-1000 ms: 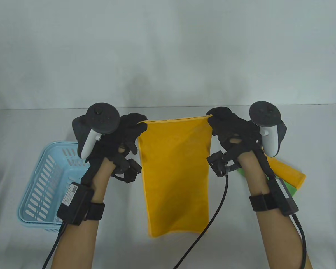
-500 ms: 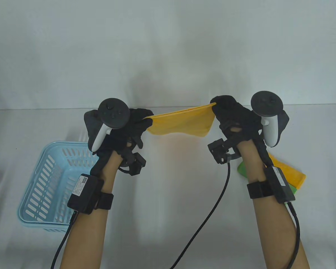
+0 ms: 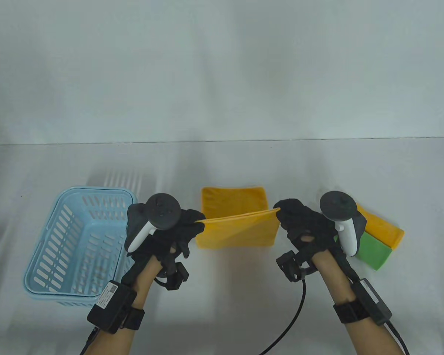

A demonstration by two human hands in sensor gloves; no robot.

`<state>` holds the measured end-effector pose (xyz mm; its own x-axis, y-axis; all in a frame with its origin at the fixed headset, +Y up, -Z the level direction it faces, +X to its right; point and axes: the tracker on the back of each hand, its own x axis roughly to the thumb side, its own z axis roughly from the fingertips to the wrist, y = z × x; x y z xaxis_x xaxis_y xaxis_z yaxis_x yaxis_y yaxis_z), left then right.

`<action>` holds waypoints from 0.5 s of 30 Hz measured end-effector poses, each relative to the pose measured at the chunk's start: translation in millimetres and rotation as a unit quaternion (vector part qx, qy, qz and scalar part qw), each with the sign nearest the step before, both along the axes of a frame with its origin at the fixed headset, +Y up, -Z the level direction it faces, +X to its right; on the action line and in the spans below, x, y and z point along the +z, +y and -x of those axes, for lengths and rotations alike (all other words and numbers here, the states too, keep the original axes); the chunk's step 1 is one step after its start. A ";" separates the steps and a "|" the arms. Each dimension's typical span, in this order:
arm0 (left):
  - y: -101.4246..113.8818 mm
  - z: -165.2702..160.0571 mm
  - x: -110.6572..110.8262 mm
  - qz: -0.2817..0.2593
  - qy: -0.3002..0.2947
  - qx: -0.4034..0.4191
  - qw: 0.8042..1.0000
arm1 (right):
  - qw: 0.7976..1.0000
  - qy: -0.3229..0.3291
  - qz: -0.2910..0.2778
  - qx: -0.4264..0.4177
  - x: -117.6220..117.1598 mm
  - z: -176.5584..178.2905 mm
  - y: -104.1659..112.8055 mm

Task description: Roll square towel into towel roll

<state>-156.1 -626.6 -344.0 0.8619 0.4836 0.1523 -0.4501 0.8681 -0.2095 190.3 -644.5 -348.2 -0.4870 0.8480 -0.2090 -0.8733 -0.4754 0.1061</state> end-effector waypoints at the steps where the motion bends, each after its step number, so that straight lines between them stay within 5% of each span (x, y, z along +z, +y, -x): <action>1: -7.0 -1.2 6.1 0.007 -0.010 -0.004 1.000 | 1.000 0.009 0.007 0.005 6.1 -2.0 -7.2; 8: -36.0 -7.2 36.6 0.036 -0.064 -0.003 0.997 | 0.997 0.056 0.048 0.011 39.3 -14.2 -43.3; 15: -62.4 -10.6 43.8 0.083 -0.095 -0.030 0.992 | 0.988 0.106 0.107 0.044 47.1 -12.7 -62.1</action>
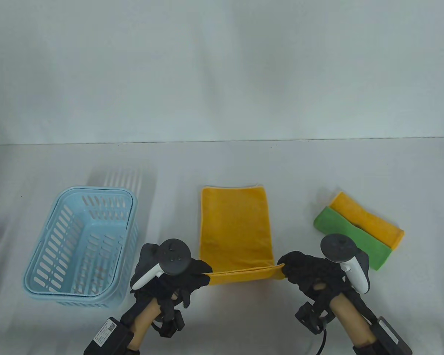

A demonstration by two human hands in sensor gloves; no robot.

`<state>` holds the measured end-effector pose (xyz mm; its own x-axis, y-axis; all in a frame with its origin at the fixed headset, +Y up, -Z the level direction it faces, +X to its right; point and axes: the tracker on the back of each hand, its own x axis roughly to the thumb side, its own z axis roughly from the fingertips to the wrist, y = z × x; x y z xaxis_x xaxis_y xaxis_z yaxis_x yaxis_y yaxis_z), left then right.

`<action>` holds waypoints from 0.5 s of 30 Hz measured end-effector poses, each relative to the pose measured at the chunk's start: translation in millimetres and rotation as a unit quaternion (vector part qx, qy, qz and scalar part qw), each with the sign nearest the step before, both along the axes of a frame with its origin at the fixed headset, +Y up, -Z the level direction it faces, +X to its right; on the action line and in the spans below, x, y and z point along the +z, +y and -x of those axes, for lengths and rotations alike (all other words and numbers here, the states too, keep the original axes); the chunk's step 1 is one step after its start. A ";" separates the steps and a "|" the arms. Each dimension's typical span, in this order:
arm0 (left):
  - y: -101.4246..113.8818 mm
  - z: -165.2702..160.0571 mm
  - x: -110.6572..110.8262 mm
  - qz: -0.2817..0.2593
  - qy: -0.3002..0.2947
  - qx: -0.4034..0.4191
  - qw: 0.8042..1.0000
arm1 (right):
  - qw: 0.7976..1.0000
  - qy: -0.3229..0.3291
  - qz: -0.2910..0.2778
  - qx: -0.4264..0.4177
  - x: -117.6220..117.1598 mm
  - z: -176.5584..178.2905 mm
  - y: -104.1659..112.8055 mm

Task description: Roll square towel into towel roll

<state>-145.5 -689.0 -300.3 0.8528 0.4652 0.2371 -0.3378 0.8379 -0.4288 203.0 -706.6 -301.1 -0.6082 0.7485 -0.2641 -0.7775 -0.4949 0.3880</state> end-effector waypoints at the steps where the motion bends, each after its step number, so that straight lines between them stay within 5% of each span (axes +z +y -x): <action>1: -3.7 -0.9 0.3 0.009 -0.005 -0.006 1.000 | 1.000 0.008 0.012 0.007 0.3 1.1 -2.8; 15: -47.2 -12.2 -8.2 0.088 -0.014 -0.080 0.993 | 0.991 0.046 0.055 0.111 -3.9 15.7 -36.0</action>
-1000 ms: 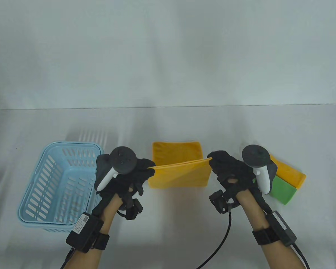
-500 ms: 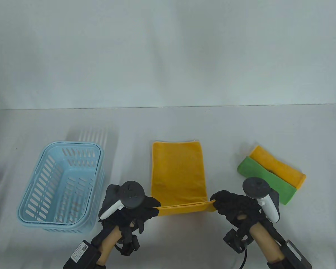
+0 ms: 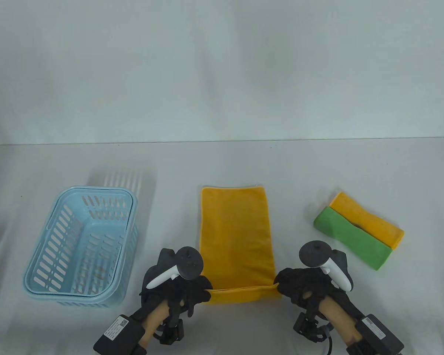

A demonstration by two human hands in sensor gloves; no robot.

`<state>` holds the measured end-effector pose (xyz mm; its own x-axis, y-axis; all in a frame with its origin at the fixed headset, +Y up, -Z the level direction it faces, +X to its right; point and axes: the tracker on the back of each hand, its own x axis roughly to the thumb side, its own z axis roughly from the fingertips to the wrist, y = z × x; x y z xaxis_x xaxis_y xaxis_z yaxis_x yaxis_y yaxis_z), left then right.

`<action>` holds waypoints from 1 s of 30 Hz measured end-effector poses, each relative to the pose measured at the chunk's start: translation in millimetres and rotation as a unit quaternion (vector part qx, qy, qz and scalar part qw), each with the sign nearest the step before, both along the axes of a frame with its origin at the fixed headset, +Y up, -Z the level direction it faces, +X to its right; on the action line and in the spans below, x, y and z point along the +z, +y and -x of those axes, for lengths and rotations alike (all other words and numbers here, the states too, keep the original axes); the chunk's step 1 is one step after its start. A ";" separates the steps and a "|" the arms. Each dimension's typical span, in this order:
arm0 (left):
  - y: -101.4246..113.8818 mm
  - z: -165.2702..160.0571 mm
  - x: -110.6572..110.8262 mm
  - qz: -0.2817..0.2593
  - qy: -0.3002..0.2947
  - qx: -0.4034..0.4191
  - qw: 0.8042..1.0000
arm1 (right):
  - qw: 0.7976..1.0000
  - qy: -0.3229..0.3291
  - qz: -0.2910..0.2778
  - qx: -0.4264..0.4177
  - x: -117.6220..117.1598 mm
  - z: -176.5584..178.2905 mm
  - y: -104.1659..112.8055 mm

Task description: Roll square towel into towel roll

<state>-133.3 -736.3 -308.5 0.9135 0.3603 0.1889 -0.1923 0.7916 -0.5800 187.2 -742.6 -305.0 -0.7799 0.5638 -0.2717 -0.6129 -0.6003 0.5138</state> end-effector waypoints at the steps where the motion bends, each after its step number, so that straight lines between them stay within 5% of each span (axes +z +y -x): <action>1: -1.6 0.6 -1.4 0.002 0.006 -0.002 1.000 | 1.000 -0.006 0.004 0.002 -1.3 -0.1 -2.8; 7: -10.0 1.7 -8.4 -0.007 0.047 -0.024 0.999 | 0.999 -0.028 -0.015 0.034 -6.6 1.2 -10.6; 19: -12.8 -10.8 -10.1 -0.131 0.075 -0.149 0.977 | 0.989 -0.036 -0.057 0.130 -8.7 13.6 -14.8; 30: -8.8 1.8 -13.0 -0.138 0.112 -0.146 0.973 | 0.990 -0.048 -0.070 0.113 -8.4 8.1 -7.2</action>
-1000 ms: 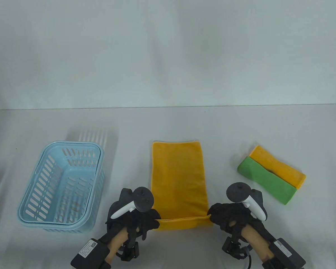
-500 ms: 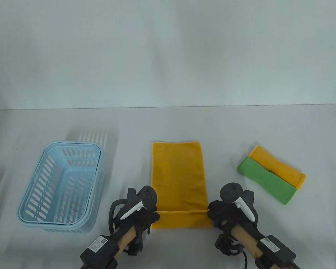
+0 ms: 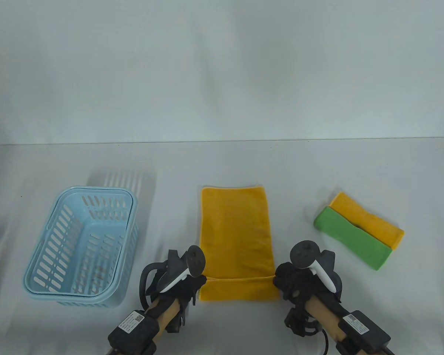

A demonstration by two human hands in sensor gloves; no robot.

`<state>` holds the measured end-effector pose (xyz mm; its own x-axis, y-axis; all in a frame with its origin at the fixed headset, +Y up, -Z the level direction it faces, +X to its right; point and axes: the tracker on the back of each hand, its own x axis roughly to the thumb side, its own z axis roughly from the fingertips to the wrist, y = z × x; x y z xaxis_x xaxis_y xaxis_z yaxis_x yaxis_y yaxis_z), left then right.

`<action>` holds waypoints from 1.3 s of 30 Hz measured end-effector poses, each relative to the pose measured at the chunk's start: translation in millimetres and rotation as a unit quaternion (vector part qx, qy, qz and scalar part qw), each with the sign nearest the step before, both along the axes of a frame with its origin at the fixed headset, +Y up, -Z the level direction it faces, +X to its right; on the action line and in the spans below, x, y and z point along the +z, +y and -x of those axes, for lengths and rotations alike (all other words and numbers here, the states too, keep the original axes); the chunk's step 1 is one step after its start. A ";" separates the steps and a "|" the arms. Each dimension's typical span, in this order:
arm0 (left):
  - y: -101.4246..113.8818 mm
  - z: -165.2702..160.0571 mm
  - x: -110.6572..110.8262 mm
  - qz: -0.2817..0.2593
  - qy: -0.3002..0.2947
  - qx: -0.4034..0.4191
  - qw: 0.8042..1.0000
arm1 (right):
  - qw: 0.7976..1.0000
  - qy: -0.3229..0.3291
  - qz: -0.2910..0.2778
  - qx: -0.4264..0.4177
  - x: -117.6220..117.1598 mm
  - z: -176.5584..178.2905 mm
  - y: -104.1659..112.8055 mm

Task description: Roll square towel into towel roll

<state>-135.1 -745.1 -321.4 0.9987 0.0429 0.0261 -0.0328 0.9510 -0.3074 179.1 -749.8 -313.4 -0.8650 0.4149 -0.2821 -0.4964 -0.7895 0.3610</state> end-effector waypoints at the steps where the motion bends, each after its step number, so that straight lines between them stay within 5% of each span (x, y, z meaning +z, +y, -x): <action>1: 0.9 1.7 0.0 -0.001 0.003 0.005 1.000 | 1.000 0.001 -0.006 0.001 0.4 -0.8 2.5; 16: 41.3 -19.3 28.0 -0.075 -0.103 0.026 0.992 | 0.990 0.088 -0.107 -0.008 22.6 21.9 36.3; 22: 28.1 -38.2 35.8 -0.006 -0.206 0.023 0.978 | 0.983 0.147 -0.107 0.031 27.1 40.9 25.8; 33: 1.5 -45.3 36.6 0.011 -0.211 -0.059 0.976 | 0.947 0.216 -0.125 0.202 36.0 61.7 -2.5; 39: -7.2 -44.0 34.5 0.008 -0.206 -0.083 0.975 | 0.943 0.214 -0.138 0.213 35.6 62.9 -6.8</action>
<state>-91.1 -752.3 -287.0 0.8965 -0.1145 0.4279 0.2504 0.9279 -0.2763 116.2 -756.7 -277.8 -0.9799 0.0100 0.1991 0.0323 -0.9775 0.2082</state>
